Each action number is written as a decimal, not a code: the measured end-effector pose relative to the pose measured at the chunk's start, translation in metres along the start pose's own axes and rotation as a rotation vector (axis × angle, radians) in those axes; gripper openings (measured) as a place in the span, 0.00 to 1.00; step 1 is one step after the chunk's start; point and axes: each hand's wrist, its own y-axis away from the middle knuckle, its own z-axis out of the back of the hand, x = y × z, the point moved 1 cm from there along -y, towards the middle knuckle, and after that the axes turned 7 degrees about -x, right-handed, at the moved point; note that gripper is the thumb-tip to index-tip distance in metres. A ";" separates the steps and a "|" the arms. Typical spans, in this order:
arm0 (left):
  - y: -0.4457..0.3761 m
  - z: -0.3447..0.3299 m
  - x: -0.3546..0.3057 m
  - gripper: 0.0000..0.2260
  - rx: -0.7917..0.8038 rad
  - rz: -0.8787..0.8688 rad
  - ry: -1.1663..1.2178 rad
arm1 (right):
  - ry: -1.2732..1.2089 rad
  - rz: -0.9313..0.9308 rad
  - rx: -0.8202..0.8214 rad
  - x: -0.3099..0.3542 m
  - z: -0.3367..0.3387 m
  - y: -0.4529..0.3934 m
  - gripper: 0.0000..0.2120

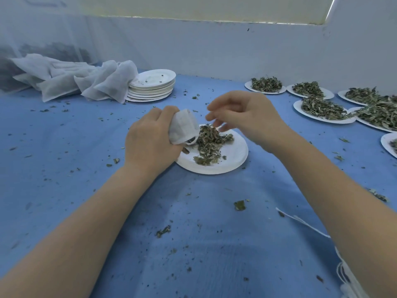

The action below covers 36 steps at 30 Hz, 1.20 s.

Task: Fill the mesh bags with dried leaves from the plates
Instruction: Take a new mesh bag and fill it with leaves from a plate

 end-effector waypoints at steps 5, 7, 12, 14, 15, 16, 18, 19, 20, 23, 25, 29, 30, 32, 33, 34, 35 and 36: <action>-0.001 -0.003 0.003 0.19 0.022 0.000 -0.049 | 0.807 0.018 0.184 -0.022 -0.002 -0.011 0.25; -0.001 -0.004 0.004 0.18 0.016 0.001 -0.054 | 0.864 0.004 0.325 -0.027 -0.007 -0.013 0.29; 0.000 -0.004 0.006 0.18 0.006 0.009 -0.053 | 0.786 -0.034 0.267 -0.033 -0.005 -0.005 0.26; 0.000 -0.004 0.006 0.18 0.008 0.005 -0.056 | 0.734 -0.005 0.202 -0.033 0.000 -0.004 0.22; 0.000 -0.004 0.005 0.18 0.011 0.001 -0.058 | 0.743 -0.006 0.185 -0.032 0.002 -0.004 0.22; 0.001 -0.005 0.005 0.18 0.013 -0.005 -0.060 | 0.775 -0.021 0.176 -0.032 0.004 -0.003 0.23; 0.001 -0.005 0.005 0.18 0.013 -0.012 -0.063 | 0.889 -0.089 0.196 -0.031 0.004 -0.002 0.29; 0.001 -0.005 0.005 0.18 0.013 -0.011 -0.063 | 0.945 -0.113 0.216 -0.031 0.003 -0.001 0.28; 0.001 -0.005 0.005 0.18 0.015 -0.007 -0.063 | 0.981 -0.110 0.230 -0.032 0.001 -0.001 0.25; 0.001 -0.005 0.005 0.18 0.031 -0.003 -0.059 | 1.001 -0.046 0.235 -0.032 -0.005 0.000 0.18; 0.002 -0.006 0.005 0.18 0.037 -0.007 -0.053 | 0.958 -0.035 0.207 -0.031 -0.004 0.000 0.15; 0.002 -0.006 0.004 0.19 0.049 -0.011 -0.051 | 0.884 -0.023 0.173 -0.033 -0.004 0.000 0.10; 0.002 -0.006 0.005 0.19 0.051 -0.014 -0.052 | 0.884 -0.013 0.171 -0.033 -0.004 0.000 0.09; 0.002 -0.006 0.005 0.19 0.047 -0.019 -0.053 | 0.882 0.014 0.153 -0.032 -0.003 -0.001 0.07; 0.002 -0.006 0.005 0.19 0.044 -0.021 -0.051 | 0.878 0.035 0.128 -0.031 0.000 -0.002 0.08; 0.002 -0.006 0.005 0.19 0.037 -0.021 -0.052 | 0.881 0.064 0.097 -0.029 0.004 -0.004 0.08; 0.002 -0.006 0.006 0.19 0.029 -0.019 -0.057 | 0.895 0.101 0.063 -0.026 0.007 -0.005 0.09; 0.002 -0.007 0.006 0.19 0.021 -0.015 -0.066 | 0.916 0.143 0.029 -0.023 0.010 -0.006 0.09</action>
